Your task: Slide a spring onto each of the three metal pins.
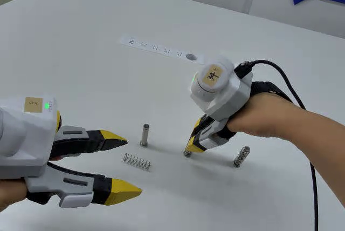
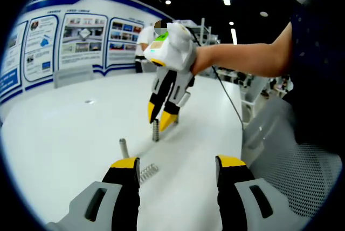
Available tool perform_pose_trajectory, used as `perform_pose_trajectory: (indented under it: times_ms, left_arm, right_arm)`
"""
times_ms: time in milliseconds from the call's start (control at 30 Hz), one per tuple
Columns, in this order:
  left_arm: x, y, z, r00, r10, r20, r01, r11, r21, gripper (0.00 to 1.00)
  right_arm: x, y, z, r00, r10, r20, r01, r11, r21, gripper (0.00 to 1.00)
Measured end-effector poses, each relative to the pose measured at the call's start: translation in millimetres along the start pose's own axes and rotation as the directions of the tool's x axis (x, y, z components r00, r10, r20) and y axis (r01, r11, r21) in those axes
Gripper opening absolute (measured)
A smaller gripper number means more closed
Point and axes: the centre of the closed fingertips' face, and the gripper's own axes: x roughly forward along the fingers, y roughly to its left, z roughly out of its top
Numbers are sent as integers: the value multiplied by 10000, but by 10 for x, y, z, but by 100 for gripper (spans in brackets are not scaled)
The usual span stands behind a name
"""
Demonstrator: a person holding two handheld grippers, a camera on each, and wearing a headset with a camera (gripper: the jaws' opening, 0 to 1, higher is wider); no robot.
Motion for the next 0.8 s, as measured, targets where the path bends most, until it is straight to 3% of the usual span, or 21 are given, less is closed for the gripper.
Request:
perform_pose_trajectory:
  times_ms: [167, 333, 633, 800]
  left_arm:
    - [4, -1, -6, 10000, -1, -50, 2, 10000, 36, 58]
    - [2, 3, -14, 9999, 35, -98, -35, 10000, 43, 58]
    - [0, 3, -27, 9999, 66, -142, -66, 10000, 33, 58]
    - [5, -2, -36, 9998, 53, -197, -52, 10000, 43, 58]
  right_arm:
    - [-87, 78, 160, 9993, -67, 380, 79, 9995, -312, 20]
    - [-75, 233, 357, 9960, 252, 855, -213, 9987, -458, 20]
    - [177, 499, 506, 9912, 907, 967, -844, 9941, -678, 18]
    - [336, 564, 535, 9889, 1133, 964, -1078, 9924, -597, 17]
